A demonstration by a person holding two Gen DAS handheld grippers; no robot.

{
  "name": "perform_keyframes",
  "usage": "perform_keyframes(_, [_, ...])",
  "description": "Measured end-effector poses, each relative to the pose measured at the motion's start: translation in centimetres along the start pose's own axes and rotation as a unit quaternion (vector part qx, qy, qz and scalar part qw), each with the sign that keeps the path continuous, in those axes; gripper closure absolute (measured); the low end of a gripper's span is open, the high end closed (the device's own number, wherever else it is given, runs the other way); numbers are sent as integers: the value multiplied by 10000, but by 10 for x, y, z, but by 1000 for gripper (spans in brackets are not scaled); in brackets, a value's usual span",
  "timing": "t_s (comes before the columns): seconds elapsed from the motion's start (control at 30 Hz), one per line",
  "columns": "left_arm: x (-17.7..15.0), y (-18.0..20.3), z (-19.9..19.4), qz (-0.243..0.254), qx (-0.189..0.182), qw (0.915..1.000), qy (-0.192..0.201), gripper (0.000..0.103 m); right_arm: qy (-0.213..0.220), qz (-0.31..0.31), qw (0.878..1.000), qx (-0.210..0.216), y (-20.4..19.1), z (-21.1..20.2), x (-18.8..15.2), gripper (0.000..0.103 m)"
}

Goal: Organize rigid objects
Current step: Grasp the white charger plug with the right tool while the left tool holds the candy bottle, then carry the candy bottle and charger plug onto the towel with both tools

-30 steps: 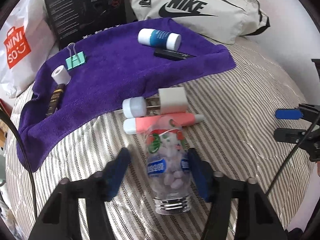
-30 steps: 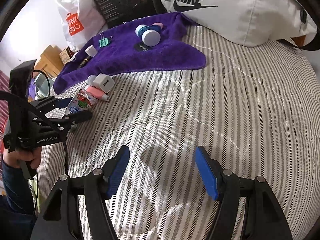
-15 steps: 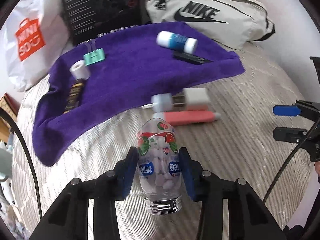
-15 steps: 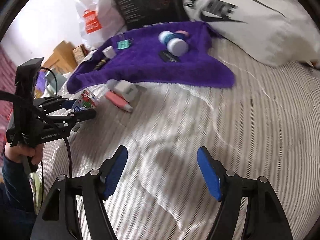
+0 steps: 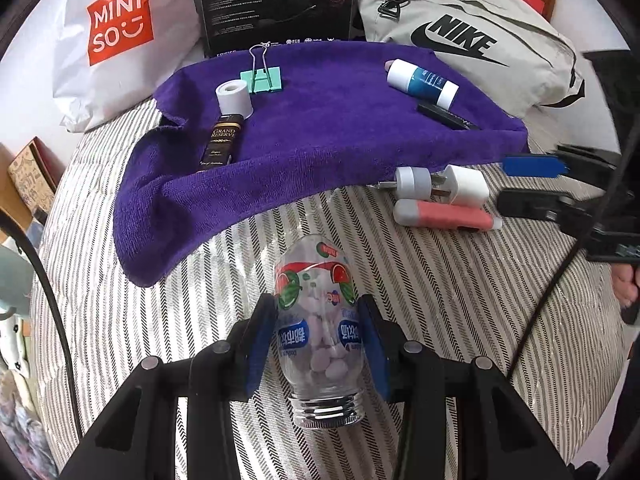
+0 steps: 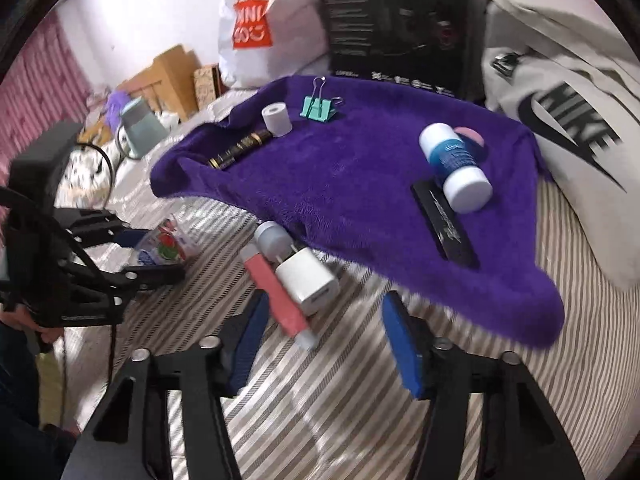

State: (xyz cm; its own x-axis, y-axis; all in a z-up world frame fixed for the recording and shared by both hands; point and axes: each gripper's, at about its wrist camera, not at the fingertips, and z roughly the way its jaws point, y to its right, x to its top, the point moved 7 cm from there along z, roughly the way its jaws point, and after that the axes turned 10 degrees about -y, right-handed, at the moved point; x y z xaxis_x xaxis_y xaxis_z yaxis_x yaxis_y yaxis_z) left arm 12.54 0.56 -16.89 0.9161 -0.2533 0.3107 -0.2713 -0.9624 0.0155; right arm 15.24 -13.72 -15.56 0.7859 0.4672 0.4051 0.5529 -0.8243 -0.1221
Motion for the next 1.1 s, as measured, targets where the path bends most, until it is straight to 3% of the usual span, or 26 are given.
perform_keyframes(0.07, [0, 0, 0, -5, -31, 10000, 8, 63, -130, -106, 9998, -53, 1, 8, 4, 58])
perform_keyframes(0.33, [2, -2, 0, -8, -137, 9999, 56, 62, -210, -533, 9983, -61, -10, 24, 15, 59])
perform_keyframes(0.4, [3, -3, 1, -28, -158, 9999, 55, 62, -231, -531, 9983, -7, -10, 25, 17, 72])
perform_keyframes(0.53, [3, -2, 1, -10, -149, 9999, 67, 62, -226, -735, 9968, -195, -15, 26, 20, 72])
perform_keyframes(0.63, [3, -3, 0, -19, -176, 9998, 83, 62, -360, -521, 9977, -248, -9, 21, 14, 72])
perform_keyframes(0.87, [2, -2, 0, 12, -126, 9998, 126, 62, -610, 367, 9920, -1045, 30, -9, -48, 74])
perform_keyframes(1.1, [3, -3, 1, 32, -100, 9999, 109, 62, -544, 570, 9922, -962, 39, -5, -56, 74])
